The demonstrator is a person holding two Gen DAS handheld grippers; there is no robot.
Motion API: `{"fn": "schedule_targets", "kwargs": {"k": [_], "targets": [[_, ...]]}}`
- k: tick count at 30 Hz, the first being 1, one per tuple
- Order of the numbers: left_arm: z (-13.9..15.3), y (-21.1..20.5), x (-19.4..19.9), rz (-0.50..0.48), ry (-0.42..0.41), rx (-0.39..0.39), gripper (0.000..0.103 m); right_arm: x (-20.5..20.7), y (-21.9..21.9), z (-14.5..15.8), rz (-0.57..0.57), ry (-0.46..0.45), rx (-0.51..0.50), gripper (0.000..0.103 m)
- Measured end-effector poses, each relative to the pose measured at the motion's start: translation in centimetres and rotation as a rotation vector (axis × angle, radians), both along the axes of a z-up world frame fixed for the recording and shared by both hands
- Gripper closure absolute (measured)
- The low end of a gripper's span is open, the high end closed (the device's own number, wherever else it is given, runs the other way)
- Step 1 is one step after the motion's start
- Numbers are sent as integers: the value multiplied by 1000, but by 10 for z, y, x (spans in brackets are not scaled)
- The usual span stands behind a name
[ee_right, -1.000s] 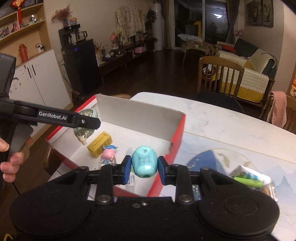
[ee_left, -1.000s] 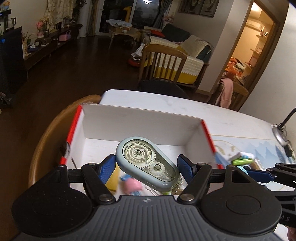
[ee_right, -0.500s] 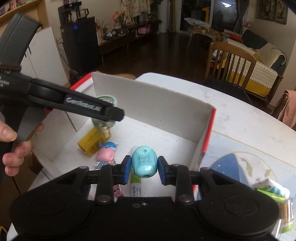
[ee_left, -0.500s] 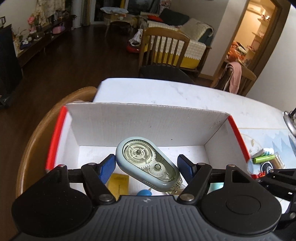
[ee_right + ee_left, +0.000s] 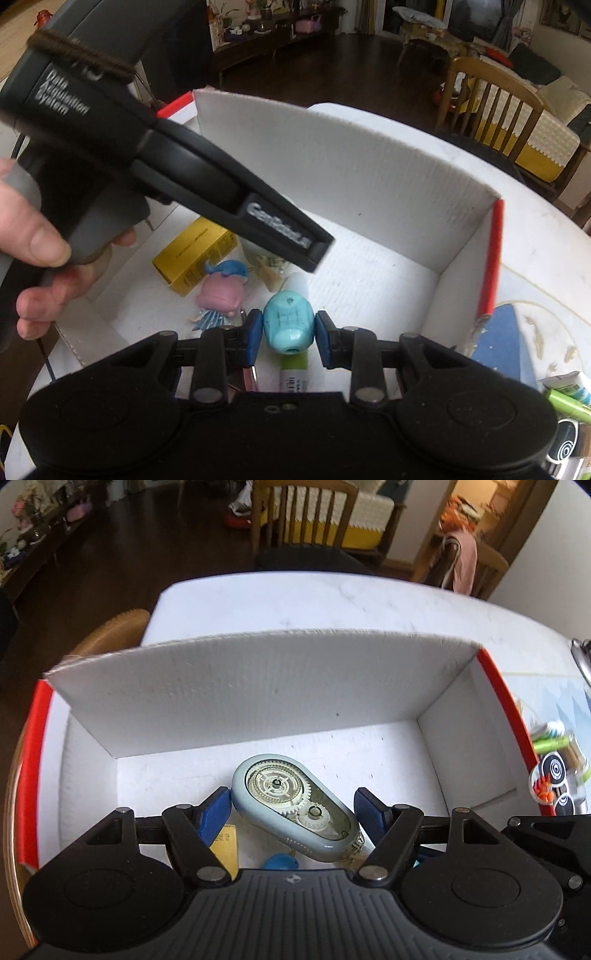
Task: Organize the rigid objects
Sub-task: 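Open both grippers to drop the eraser and tape into the box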
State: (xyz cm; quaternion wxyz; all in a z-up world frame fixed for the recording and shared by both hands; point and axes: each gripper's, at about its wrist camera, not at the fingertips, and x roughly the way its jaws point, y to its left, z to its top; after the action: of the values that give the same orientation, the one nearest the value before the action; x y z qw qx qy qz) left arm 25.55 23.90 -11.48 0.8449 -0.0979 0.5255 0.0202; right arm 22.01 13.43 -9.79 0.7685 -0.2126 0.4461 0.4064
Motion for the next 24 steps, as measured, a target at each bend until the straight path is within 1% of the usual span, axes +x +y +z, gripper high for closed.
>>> {"fn": "schedule_targets", "kwargs": {"k": [4,5,7,10,11,16,21,24], "targets": [[-5,-2,2,-10,43,3,30,0,2,-4,4,15,-11,73],[-7,-2,3,-12,56,0,32,0,2,-5,6,18,-11,73],[-11,-3,4,-16,85,-2,32,-1,2,-5,9,13,-21,73],[-14,-2,4,-20,102,-3,31,-2,2,-5,15,18,-26,73],[-14,-2,5,-19,106,1,31,-3,1,-5,17,14,-28,72],[-10,-1,1,-1,91,6,31,-5,-1,-2,20,14,-31,67],[0,1,-7,22,59,4,31,-8,-4,3,21,12,-19,56],[9,-1,-13,27,32,5,31,-9,-9,10,23,8,-5,52]]}}
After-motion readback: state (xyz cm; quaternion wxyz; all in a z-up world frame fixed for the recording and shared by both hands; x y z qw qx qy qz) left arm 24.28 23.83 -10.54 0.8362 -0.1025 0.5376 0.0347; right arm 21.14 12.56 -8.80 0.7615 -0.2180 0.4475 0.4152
